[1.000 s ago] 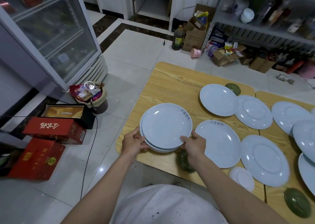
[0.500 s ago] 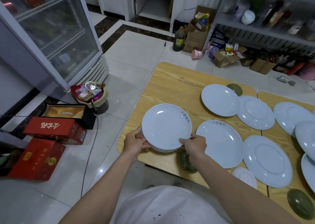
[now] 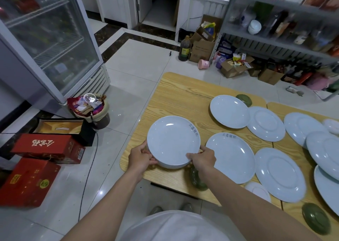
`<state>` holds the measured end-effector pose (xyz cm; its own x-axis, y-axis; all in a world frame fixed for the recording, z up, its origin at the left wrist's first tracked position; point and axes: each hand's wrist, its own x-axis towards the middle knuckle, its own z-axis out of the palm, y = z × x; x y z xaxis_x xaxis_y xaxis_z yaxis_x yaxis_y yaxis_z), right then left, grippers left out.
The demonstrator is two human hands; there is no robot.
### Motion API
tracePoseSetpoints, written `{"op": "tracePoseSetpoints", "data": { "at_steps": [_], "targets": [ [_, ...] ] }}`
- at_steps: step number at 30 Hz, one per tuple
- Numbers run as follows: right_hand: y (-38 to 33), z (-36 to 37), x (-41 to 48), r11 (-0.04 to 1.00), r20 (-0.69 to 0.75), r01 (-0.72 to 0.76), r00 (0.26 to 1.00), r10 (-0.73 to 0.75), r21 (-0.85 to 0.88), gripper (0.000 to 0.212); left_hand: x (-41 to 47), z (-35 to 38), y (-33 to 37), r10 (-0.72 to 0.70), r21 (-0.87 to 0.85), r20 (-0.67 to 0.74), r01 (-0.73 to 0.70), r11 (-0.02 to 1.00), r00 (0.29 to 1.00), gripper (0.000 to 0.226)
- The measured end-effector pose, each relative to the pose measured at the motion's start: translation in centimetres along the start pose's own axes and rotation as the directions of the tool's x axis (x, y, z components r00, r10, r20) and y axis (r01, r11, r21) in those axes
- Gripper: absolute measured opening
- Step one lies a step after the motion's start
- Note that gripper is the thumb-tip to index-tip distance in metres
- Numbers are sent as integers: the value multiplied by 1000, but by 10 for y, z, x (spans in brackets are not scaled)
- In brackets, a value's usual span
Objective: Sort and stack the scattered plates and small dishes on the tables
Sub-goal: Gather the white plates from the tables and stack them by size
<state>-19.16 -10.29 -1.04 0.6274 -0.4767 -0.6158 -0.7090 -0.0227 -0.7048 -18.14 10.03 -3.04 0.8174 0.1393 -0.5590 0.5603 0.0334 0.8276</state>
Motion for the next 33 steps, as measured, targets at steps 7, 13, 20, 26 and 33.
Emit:
{"op": "tracePoseSetpoints", "data": {
  "at_steps": [7, 13, 20, 26, 33],
  "targets": [
    [-10, -13, -11, 999, -70, 24, 997, -25, -21, 46, -6, 6, 24, 273, 353, -68, -233, 906, 960, 36],
    [-44, -50, -22, 669, 171, 469, 870, -462, -577, 67, -12, 46, 74, 476, 766, 398, -570, 298, 784, 50],
    [-73, -124, -15, 59, 324, 436, 746, -581, -898, 79, -32, 115, 112, 463, 764, 604, -636, -106, 649, 63],
    [-82, -184, -1, 8, 313, 404, 720, -620, -915, 81, -54, 170, 117, 511, 766, 601, -626, -148, 615, 67],
    [-72, -233, 17, 22, 360, 476, 694, -623, -879, 81, -77, 225, 103, 526, 798, 564, -584, -150, 636, 67]
  ]
}}
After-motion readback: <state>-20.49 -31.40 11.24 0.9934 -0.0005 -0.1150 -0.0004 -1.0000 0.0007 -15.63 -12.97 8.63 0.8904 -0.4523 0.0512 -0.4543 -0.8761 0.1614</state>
